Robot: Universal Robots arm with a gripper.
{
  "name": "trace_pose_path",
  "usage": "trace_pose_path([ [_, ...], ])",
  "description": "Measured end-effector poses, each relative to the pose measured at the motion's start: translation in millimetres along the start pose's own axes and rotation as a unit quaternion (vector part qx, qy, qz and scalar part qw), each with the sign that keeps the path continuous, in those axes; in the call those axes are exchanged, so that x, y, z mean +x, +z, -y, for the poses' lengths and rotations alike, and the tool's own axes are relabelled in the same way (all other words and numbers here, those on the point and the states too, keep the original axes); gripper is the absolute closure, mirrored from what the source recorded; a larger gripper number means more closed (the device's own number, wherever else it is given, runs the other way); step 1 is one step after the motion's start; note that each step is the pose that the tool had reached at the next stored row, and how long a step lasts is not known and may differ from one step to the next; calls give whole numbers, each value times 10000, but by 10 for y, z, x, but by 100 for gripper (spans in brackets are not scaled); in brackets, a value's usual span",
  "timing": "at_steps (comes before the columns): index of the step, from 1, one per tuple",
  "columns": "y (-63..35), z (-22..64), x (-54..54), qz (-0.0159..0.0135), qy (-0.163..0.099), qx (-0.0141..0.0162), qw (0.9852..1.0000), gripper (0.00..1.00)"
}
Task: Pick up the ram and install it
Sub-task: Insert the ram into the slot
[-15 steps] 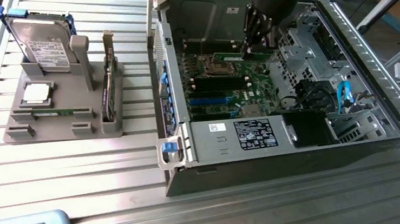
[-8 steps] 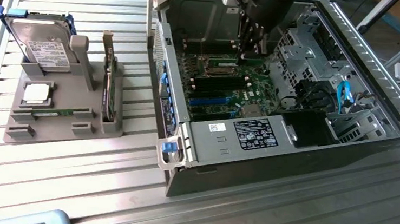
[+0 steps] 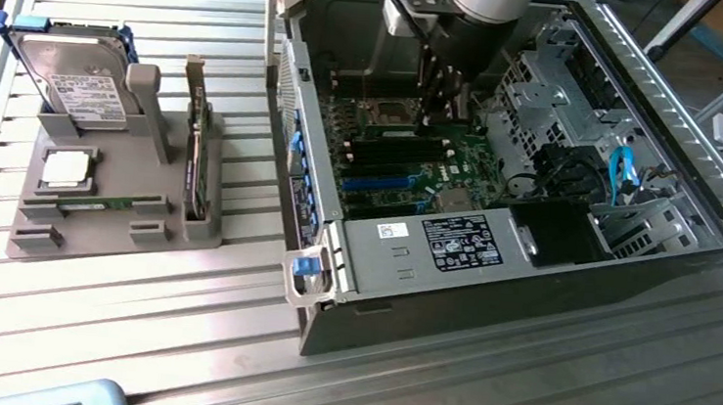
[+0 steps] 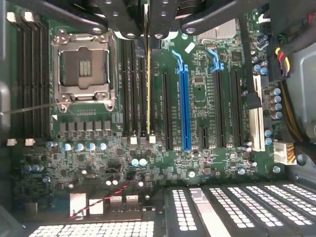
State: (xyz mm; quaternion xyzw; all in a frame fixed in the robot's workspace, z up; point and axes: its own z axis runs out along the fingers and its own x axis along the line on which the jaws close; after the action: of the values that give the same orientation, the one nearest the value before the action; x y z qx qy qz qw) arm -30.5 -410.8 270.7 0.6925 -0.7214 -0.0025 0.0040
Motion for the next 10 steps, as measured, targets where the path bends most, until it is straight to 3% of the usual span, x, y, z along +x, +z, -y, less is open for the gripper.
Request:
trace_pose_path([
  [1,19,0,2,-3,-54,-22,10000,87],
  [2,59,0,2,-5,-62,-26,10000,87],
  [7,187,1,2,-8,-60,-26,10000,87],
  [10,206,1,3,-8,-60,-26,10000,87],
])
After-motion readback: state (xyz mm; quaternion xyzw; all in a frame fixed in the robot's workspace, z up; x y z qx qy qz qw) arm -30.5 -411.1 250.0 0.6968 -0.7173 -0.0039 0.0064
